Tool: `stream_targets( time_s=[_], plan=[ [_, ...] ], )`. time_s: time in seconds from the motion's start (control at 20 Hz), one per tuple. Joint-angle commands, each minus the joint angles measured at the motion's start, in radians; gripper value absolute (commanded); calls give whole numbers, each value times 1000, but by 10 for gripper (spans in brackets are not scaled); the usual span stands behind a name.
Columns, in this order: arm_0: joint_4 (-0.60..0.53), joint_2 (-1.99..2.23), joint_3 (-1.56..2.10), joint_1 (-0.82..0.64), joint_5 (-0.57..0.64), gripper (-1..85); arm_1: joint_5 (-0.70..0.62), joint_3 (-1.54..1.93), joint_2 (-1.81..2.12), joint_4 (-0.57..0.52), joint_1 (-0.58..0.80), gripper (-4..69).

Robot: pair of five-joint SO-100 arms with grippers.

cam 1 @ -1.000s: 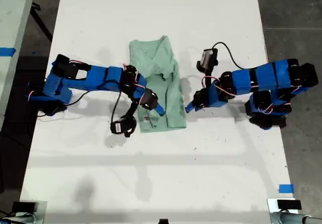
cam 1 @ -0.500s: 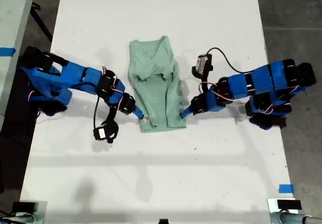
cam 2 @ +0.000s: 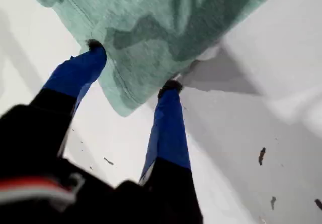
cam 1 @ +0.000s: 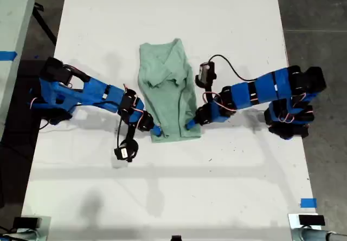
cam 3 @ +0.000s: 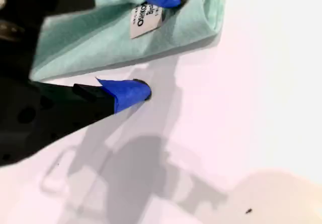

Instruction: Fold t-shirt

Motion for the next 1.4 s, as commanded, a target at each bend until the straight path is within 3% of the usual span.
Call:
stream_targets(
  time_s=[0.0,0.15,0.25,0.3,0.4,0.65,0.95,1.2,1.35],
  plan=[
    [49,-41,-135,-31,-11,289,-17,-121,-69,14,9,266],
    [247,-206,-371,-51,-20,244,-18,-318,-242,130,-2,219],
    [281,-233,-413,-63,-20,123,-28,-476,-348,227,-12,141],
    [288,-235,-413,-72,-17,44,-18,-532,-385,262,-15,35],
    [310,-238,-413,-83,0,-1,-3,-609,-430,311,-25,0],
    [353,-181,-411,-41,-18,-1,40,-687,-405,327,-64,-11],
    [445,-3,-403,167,-129,-1,224,-673,-264,328,-195,-11],
    [393,71,-411,307,-244,-1,368,-673,-198,311,-305,-11],
    [377,81,-408,276,-230,-1,354,-650,-193,273,-261,-11]
  ],
)
